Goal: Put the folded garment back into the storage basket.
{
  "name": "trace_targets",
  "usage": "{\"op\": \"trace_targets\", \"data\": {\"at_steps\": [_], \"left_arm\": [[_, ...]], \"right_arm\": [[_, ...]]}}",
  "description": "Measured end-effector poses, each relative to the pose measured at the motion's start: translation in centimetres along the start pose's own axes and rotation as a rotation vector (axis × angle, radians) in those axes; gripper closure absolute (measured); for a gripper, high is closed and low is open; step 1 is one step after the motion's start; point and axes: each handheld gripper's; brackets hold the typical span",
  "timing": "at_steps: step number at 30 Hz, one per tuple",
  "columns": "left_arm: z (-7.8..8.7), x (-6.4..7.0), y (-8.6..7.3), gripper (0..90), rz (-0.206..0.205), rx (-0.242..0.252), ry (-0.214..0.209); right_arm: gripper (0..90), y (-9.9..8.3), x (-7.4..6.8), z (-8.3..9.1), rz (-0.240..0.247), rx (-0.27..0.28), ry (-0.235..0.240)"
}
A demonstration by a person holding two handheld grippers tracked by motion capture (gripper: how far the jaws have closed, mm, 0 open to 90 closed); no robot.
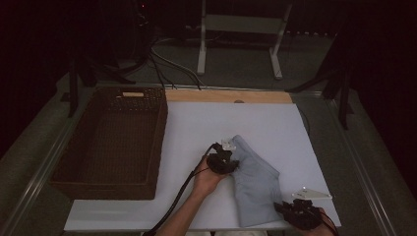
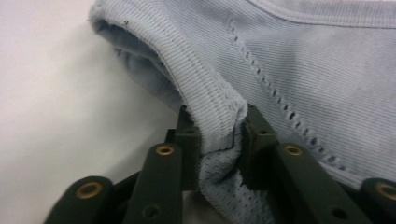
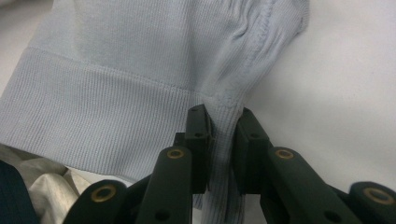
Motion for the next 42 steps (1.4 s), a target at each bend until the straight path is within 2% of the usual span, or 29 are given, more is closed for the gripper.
{"op": "trace_targets", "data": {"at_steps": [3,7,9,14,22,24,28,29,30,31,35,39,42], "left_arm": [[-0.1,0.0,0.0,82.2,0.021,0.012,-0.027],[0.2,-0.2,0.1,82.8,0.037,0.033,-0.028],[0.6,-0.5,0.3,82.9,0.04,0.042,-0.025],[1.5,-1.0,0.6,83.0,0.045,0.064,-0.015],[2.4,-1.4,1.2,83.1,0.063,0.097,-0.013],[2.6,-1.5,1.3,83.2,0.066,0.103,-0.014],[2.9,-1.6,1.7,83.1,0.061,0.109,-0.008],[3.1,-1.6,1.9,83.2,0.06,0.112,-0.01],[3.1,-1.6,1.9,83.2,0.06,0.112,-0.01],[3.2,-1.7,1.9,83.2,0.063,0.114,-0.012],[3.4,-1.8,2.1,83.2,0.074,0.124,-0.03],[3.7,-1.8,2.4,83.2,0.066,0.127,-0.03],[3.9,-1.8,2.6,83.2,0.063,0.131,-0.025]], "right_arm": [[78.2,0.0,0.0,0.0,-0.004,0.001,0.002],[75.7,0.0,0.1,0.1,-0.006,0.007,0.001],[69.6,0.0,0.1,0.0,-0.003,0.016,-0.008],[63.5,0.1,-0.1,0.0,-0.006,0.024,-0.016],[44.8,0.3,0.0,-0.5,-0.048,0.008,-0.046],[44.7,0.4,0.1,-0.6,-0.054,0.005,-0.043],[47.3,0.5,0.2,-0.8,-0.066,-0.003,-0.028],[57.6,0.5,0.1,-0.8,-0.074,-0.012,-0.002],[57.6,0.5,0.1,-0.8,-0.074,-0.012,-0.002],[60.6,0.5,0.1,-0.9,-0.077,-0.018,0.019],[74.1,0.7,0.0,-1.0,-0.091,-0.045,0.052],[77.3,0.8,-0.3,-1.0,-0.079,-0.042,0.051],[77.7,0.9,-0.4,-1.1,-0.09,-0.041,0.073]]}}
Point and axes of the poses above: each handheld gripper's, and its own axes: z roughly backward along the jaws, y roughly out of its top, x roughly to its right, and after that the axes turned 11 degrees about -z, right-handed
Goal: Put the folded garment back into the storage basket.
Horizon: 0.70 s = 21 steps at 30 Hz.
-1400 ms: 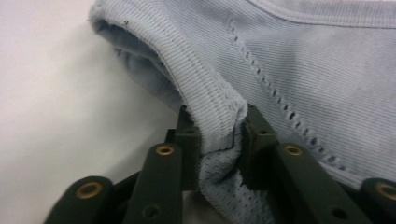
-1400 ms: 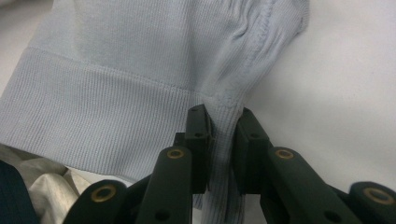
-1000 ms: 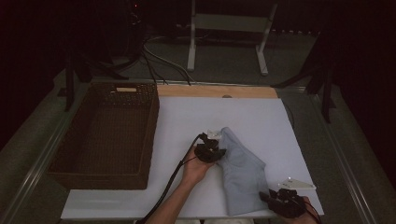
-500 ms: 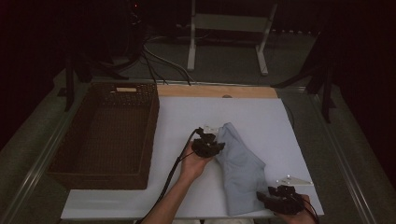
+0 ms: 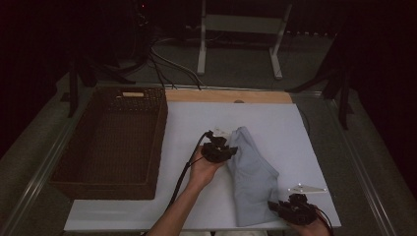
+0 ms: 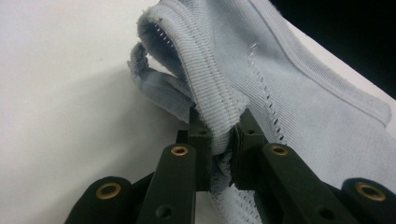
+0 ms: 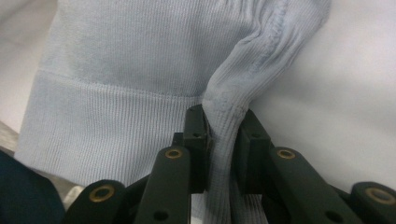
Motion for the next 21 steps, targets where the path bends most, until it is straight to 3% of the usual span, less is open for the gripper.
{"op": "trace_targets", "data": {"at_steps": [9,21], "left_arm": [[1.2,-0.4,0.6,83.2,-0.015,0.005,0.016],[2.8,-1.0,1.2,83.2,-0.029,0.005,0.046]], "right_arm": [[78.1,0.7,-1.5,-0.2,0.045,0.005,0.037],[78.1,1.8,-3.3,-0.8,0.07,0.003,0.09]]}}
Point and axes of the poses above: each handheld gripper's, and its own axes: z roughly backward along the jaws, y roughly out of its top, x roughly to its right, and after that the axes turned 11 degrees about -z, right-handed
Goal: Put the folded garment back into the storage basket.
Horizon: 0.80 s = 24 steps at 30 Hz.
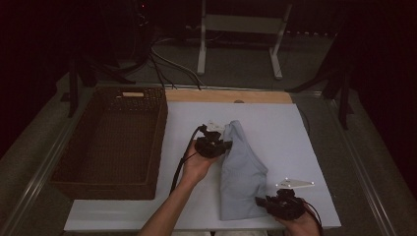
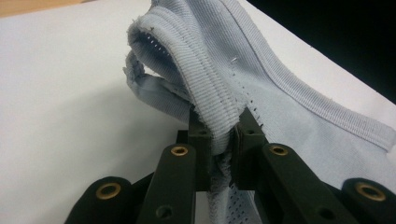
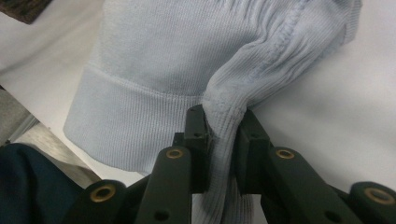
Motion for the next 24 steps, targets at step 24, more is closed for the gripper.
{"op": "trace_targets", "data": {"at_steps": [24], "left_arm": [[3.1,-1.7,1.2,83.1,-0.009,0.009,0.05]], "right_arm": [[78.1,2.7,-2.6,-0.8,0.02,0.033,0.091]]}}
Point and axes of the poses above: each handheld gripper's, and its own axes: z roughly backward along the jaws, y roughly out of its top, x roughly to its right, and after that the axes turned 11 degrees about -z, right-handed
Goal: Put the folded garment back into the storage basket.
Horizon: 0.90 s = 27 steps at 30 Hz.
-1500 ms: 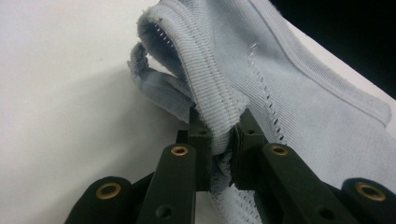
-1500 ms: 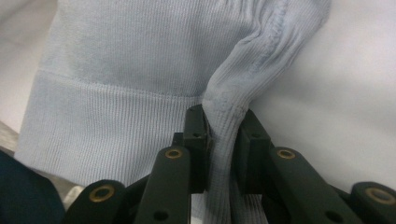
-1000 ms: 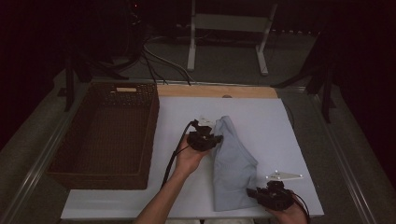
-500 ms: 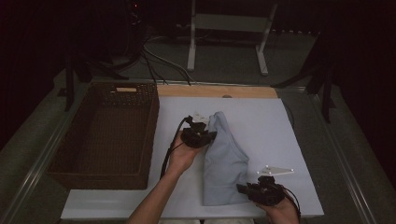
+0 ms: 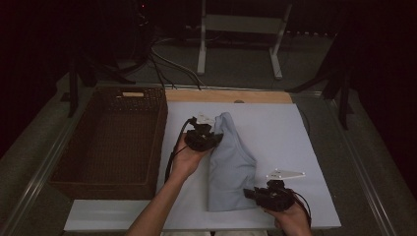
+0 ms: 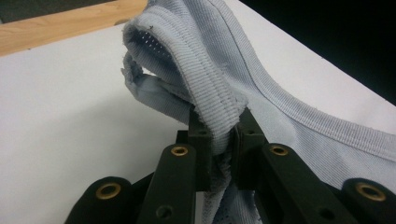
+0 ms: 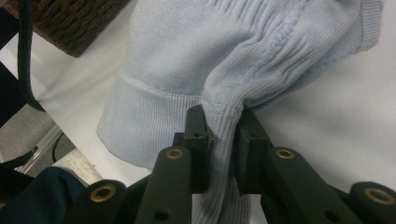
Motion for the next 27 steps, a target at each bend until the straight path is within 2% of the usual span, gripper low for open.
{"op": "trace_targets", "data": {"at_steps": [10,27], "left_arm": [[0.4,-0.3,0.3,83.2,0.004,0.007,0.009],[2.4,-1.5,1.4,83.2,0.019,0.032,0.037]], "right_arm": [[78.2,0.6,-0.5,-0.2,0.0,0.013,0.012],[78.1,2.4,-2.3,-0.5,0.019,0.049,0.055]]}}
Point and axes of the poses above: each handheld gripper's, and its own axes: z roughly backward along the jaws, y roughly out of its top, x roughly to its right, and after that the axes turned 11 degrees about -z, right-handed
